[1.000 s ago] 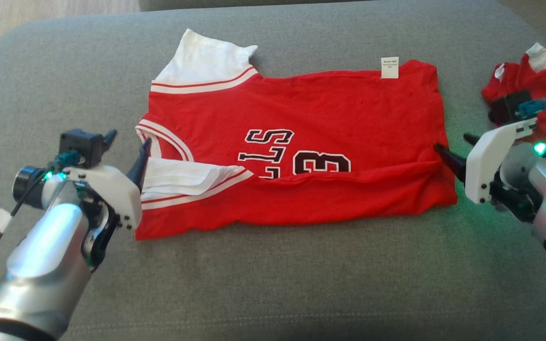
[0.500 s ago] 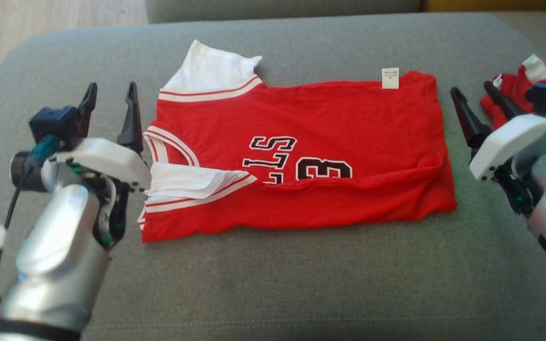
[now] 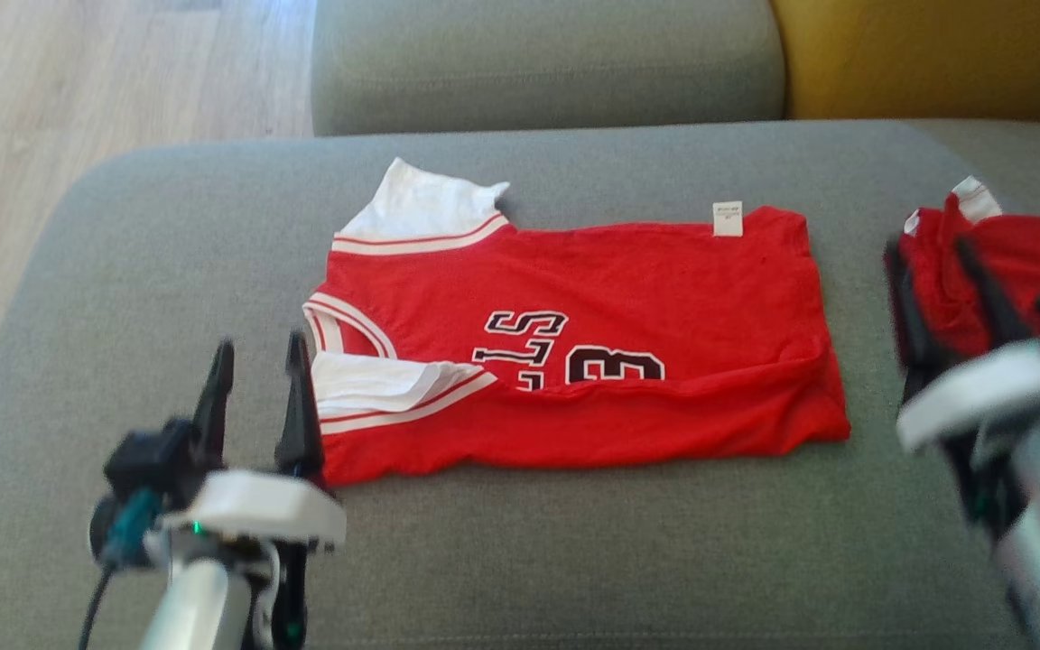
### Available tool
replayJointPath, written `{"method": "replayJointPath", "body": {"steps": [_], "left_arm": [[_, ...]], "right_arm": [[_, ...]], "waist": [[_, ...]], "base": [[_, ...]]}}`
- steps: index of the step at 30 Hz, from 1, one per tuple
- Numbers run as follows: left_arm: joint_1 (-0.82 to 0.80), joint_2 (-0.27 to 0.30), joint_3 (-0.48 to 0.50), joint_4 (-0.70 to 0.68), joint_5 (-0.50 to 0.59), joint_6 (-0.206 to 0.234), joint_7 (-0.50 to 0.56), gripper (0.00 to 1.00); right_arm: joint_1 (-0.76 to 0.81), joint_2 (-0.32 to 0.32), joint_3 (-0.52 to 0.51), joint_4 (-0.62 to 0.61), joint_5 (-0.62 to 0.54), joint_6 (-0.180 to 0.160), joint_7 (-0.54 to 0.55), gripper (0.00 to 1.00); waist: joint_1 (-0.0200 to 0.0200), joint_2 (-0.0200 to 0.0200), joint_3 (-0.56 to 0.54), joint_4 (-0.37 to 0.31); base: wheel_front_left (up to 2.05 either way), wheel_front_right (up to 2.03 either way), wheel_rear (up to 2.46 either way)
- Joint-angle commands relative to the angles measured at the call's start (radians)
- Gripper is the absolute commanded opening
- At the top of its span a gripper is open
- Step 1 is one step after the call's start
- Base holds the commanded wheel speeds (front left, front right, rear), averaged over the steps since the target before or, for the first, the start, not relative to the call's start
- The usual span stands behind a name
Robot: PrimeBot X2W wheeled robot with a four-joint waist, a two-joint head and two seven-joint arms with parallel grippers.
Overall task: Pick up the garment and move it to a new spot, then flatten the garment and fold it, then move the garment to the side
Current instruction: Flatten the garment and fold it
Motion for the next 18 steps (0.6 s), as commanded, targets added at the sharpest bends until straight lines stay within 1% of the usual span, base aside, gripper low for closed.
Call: {"method": "replayJointPath", "body": {"steps": [1,5,9,12,15,18], "left_arm": [[-0.026,0.004,0.049,-0.040,0.008,-0.005,-0.007,1.00],[0.043,-0.030,0.080,-0.068,0.037,-0.025,-0.008,1.00],[0.114,-0.054,0.104,-0.081,0.050,-0.027,-0.008,1.00],[0.128,-0.057,0.095,-0.077,0.042,-0.026,-0.008,1.00],[0.118,-0.057,0.077,-0.067,0.038,-0.020,-0.008,1.00],[0.103,-0.057,0.065,-0.021,0.054,-0.010,-0.008,1.00]], "right_arm": [[0.026,0.011,-0.012,-0.049,-0.044,-0.001,-0.011,1.00],[0.178,0.101,-0.152,-0.183,-0.188,-0.001,-0.011,1.00],[0.311,0.186,-0.259,-0.281,-0.293,-0.001,-0.011,1.00],[0.347,0.211,-0.285,-0.308,-0.326,-0.001,-0.011,1.00],[0.358,0.221,-0.292,-0.327,-0.341,-0.001,-0.003,1.00],[0.357,0.227,-0.298,-0.342,-0.348,-0.001,0.007,1.00]], "waist": [[0.0000,0.0000,-0.010,0.003],[0.0000,0.0000,-0.013,0.005],[0.0000,0.0000,-0.008,-0.003],[0.0000,0.0000,-0.003,-0.007],[0.0000,0.0000,0.002,-0.013],[0.0000,0.0000,0.005,-0.021]], "base": [[0.00,0.00,0.00],[0.00,0.00,0.00],[0.00,0.00,0.00],[0.00,0.00,0.00],[0.00,0.00,0.00],[0.00,0.00,0.00]]}}
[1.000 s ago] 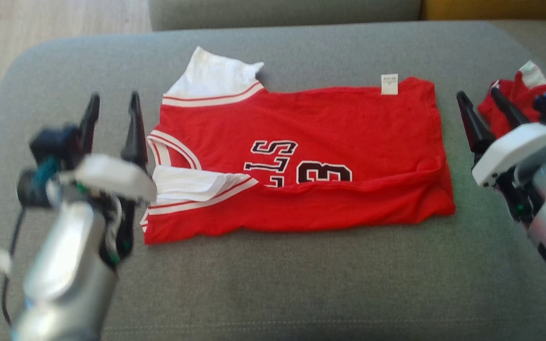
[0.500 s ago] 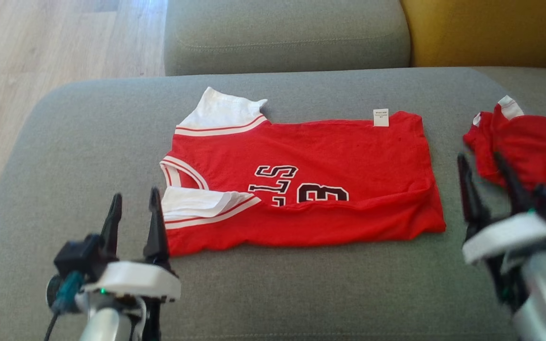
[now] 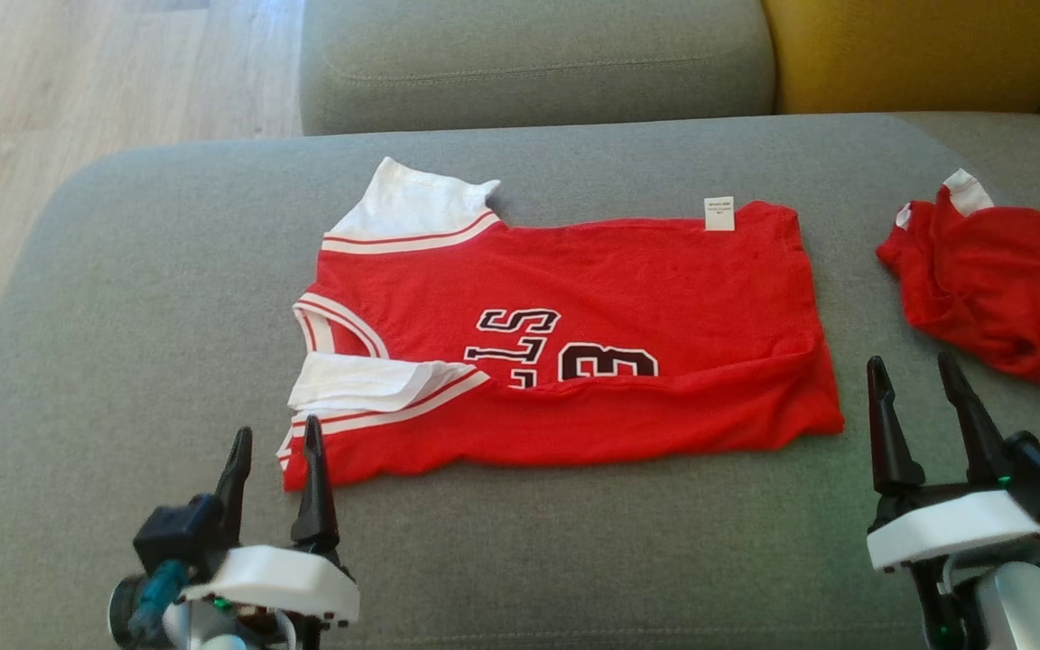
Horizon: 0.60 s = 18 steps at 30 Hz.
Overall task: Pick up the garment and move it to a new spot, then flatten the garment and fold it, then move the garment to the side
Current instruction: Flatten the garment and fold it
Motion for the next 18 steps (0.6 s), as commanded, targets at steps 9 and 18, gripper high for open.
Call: {"method": "replayJointPath", "body": {"steps": [9,18], "left_arm": [[-0.141,-0.004,0.036,0.260,-0.002,0.057,-0.008,1.00],[-0.269,-0.001,0.061,0.537,0.002,0.092,-0.008,1.00]], "right_arm": [[-0.032,0.019,0.024,-0.073,-0.017,-0.001,0.015,1.00],[-0.037,0.016,0.019,-0.084,-0.012,-0.001,0.019,1.00]], "waist": [[0.0000,0.0000,0.026,-0.045],[0.0000,0.0000,0.059,-0.082]], "base": [[0.00,0.00,0.00],[0.00,0.00,0.00]]}}
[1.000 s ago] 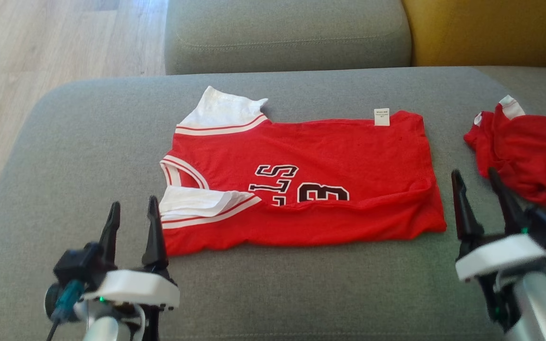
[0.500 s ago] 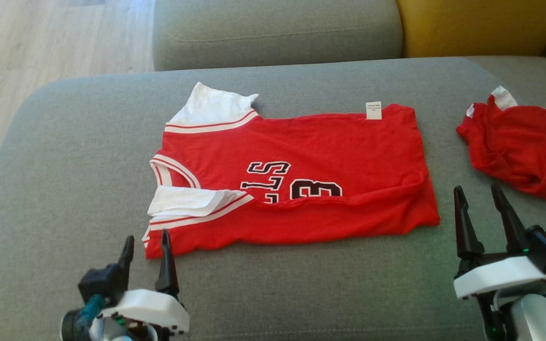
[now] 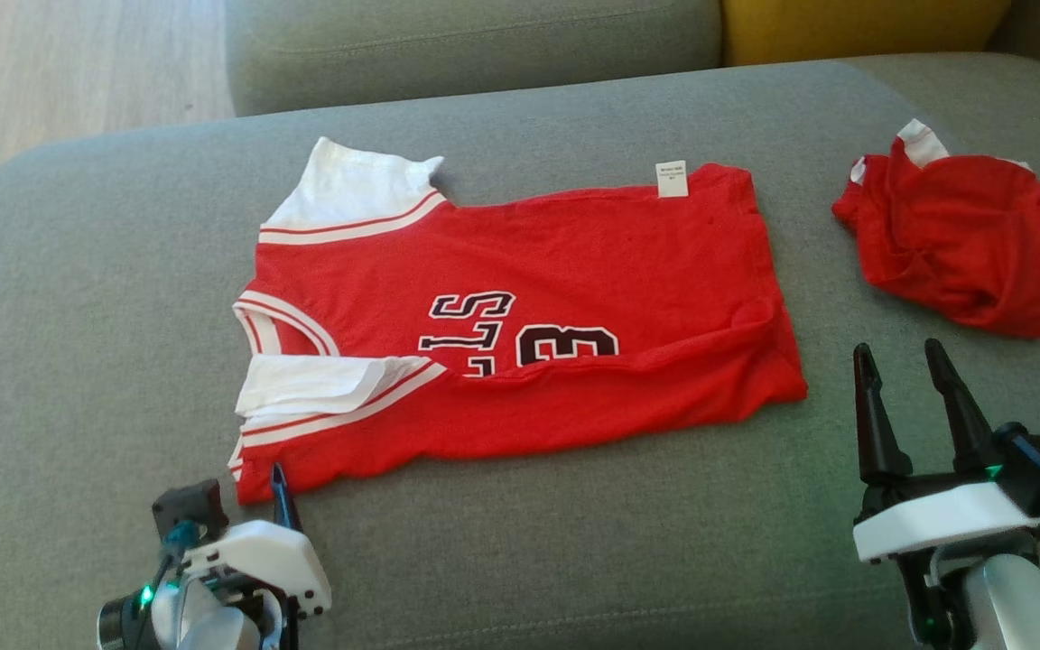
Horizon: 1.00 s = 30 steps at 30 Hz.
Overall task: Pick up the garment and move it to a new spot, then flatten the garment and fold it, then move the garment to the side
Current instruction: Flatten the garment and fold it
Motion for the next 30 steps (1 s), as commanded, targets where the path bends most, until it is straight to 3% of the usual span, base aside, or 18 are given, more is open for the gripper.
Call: {"method": "replayJointPath", "body": {"steps": [1,10,18,19,21,24,30], "left_arm": [[-0.047,0.007,0.031,-0.006,-0.003,0.003,-0.008,1.00],[-0.112,0.010,0.022,0.120,-0.010,-0.019,-0.008,1.00],[-0.166,0.015,-0.011,0.207,-0.020,-0.088,0.054,1.00],[-0.171,0.016,-0.015,0.215,-0.021,-0.096,0.061,0.51],[-0.179,0.018,-0.020,0.225,-0.024,-0.110,0.067,0.00],[-0.187,0.022,-0.018,0.219,-0.031,-0.122,0.048,0.00],[-0.181,0.029,0.009,0.133,-0.034,-0.092,-0.001,0.00]], "right_arm": [[-0.036,-0.008,0.015,-0.034,0.000,-0.001,0.001,1.00],[-0.042,-0.007,0.019,-0.044,0.024,-0.001,0.007,1.00],[-0.051,-0.010,0.008,-0.048,0.029,-0.001,0.011,1.00],[-0.052,-0.009,0.007,-0.048,0.029,-0.001,0.011,1.00],[-0.051,-0.009,0.004,-0.047,0.029,-0.001,0.012,1.00],[-0.046,-0.007,-0.001,-0.042,0.026,-0.001,0.014,1.00],[-0.046,0.018,-0.032,0.020,0.040,-0.001,0.085,1.00]], "waist": [[0.0000,0.0000,0.003,-0.005],[0.0000,0.0000,0.015,-0.010],[0.0000,0.0000,0.018,-0.006],[0.0000,0.0000,0.017,-0.005],[0.0000,0.0000,0.014,-0.003],[0.0000,0.0000,0.008,0.002],[0.0000,0.0000,-0.001,0.020]], "base": [[0.00,0.00,0.00],[0.00,0.00,0.00],[0.00,0.00,0.00],[0.00,0.00,0.00],[0.00,0.00,0.00],[0.00,0.00,0.00],[0.00,0.00,0.00]]}}
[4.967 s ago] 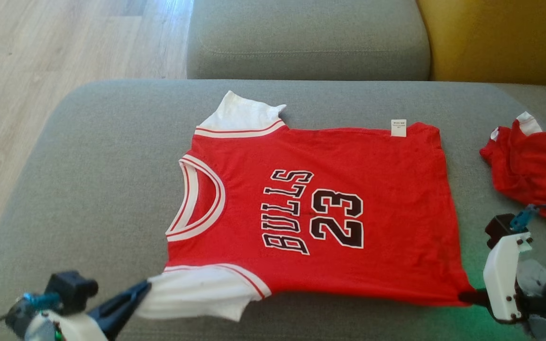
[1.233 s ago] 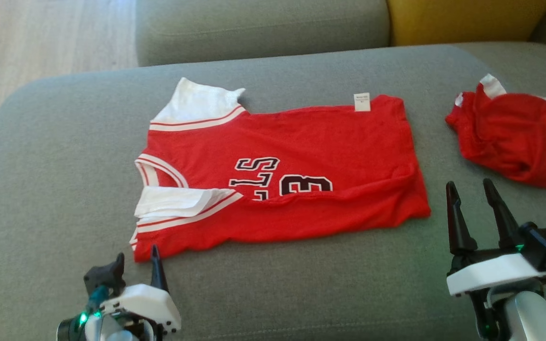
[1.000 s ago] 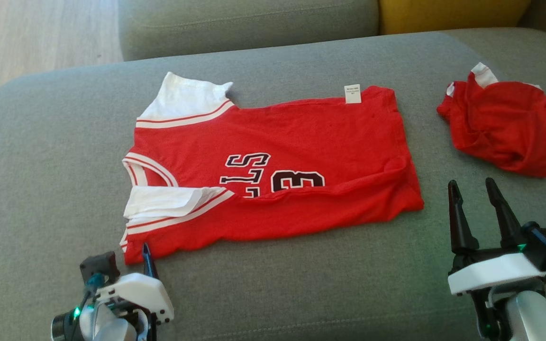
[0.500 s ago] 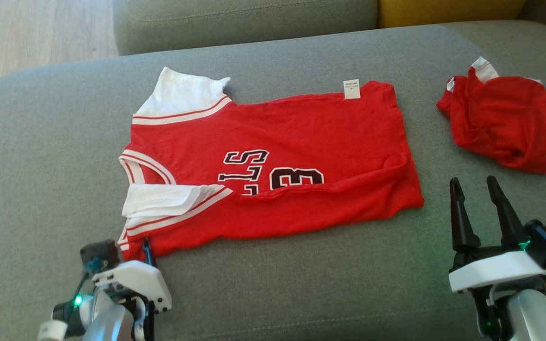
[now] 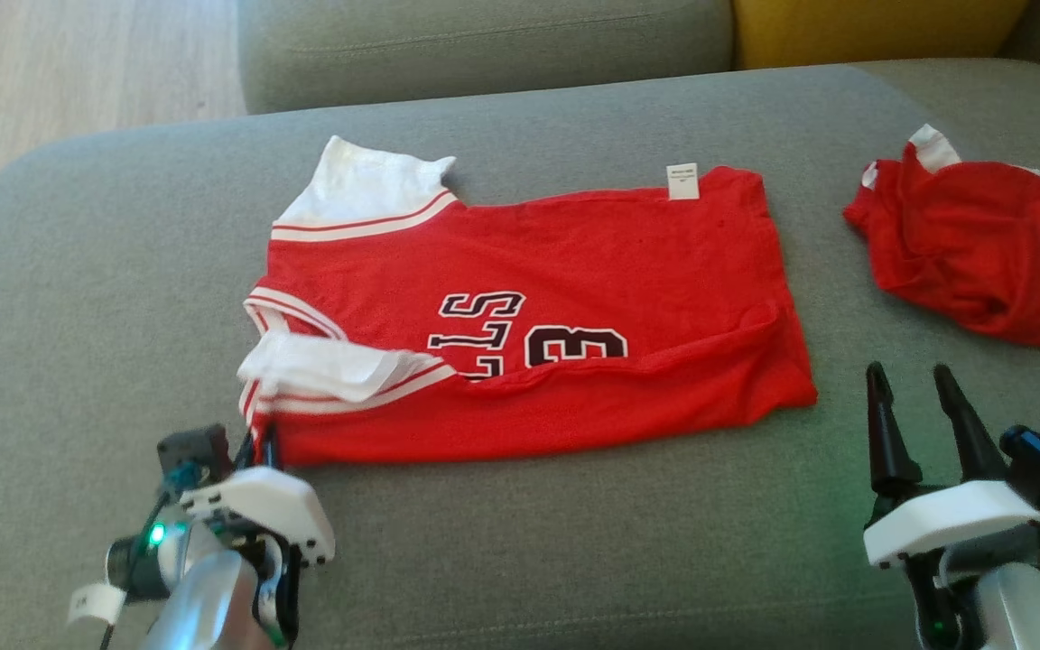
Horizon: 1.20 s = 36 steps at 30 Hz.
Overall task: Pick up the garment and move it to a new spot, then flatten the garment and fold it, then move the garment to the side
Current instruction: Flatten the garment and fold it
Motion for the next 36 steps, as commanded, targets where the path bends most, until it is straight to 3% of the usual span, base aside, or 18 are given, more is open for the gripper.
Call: {"method": "replayJointPath", "body": {"steps": [1,10,19,31,32,33,34,35,36], "left_arm": [[-0.023,0.023,0.037,-0.072,-0.004,0.010,-0.019,0.00],[0.025,0.020,0.024,-0.245,0.034,0.012,-0.023,0.00],[0.036,0.011,-0.017,-0.287,0.048,0.007,-0.023,0.00],[0.033,0.007,-0.040,-0.298,0.053,0.009,-0.023,0.00],[0.033,0.007,-0.041,-0.298,0.053,0.009,-0.023,0.00],[0.033,0.007,-0.042,-0.297,0.053,0.009,-0.023,0.00],[0.033,0.007,-0.042,-0.296,0.053,0.009,-0.023,0.00],[0.035,0.008,-0.042,-0.294,0.054,0.010,-0.023,0.00],[0.036,0.010,-0.042,-0.292,0.054,0.010,-0.023,0.00]], "right_arm": [[-0.045,0.013,0.000,-0.003,0.015,-0.001,0.025,1.00],[-0.102,0.047,-0.024,0.120,0.096,-0.001,0.135,1.00],[-0.219,0.069,-0.099,0.322,0.194,-0.001,0.220,1.00],[-0.293,0.064,-0.003,0.419,0.290,-0.001,0.204,1.00],[-0.295,0.061,0.003,0.424,0.295,-0.001,0.200,0.81],[-0.297,0.059,0.008,0.428,0.304,-0.001,0.196,0.44],[-0.299,0.058,0.013,0.430,0.316,-0.001,0.193,0.17],[-0.301,0.050,0.025,0.438,0.330,-0.001,0.184,0.00],[-0.301,0.042,0.032,0.443,0.331,-0.001,0.177,0.00]], "waist": [[0.0000,0.0000,0.001,0.013],[0.0000,0.0000,0.013,0.052],[0.0000,0.0000,0.039,0.082],[0.0000,0.0000,0.058,0.098],[0.0000,0.0000,0.057,0.098],[0.0000,0.0000,0.057,0.098],[0.0000,0.0000,0.056,0.098],[0.0000,0.0000,0.053,0.097],[0.0000,0.0000,0.051,0.096]], "base": [[0.00,0.00,0.00],[0.00,0.00,0.00],[0.00,0.00,0.00],[0.00,0.00,0.00],[0.00,0.00,0.00],[0.00,0.00,0.00],[0.00,0.00,0.00],[0.00,0.00,0.00],[0.00,0.00,0.00]]}}
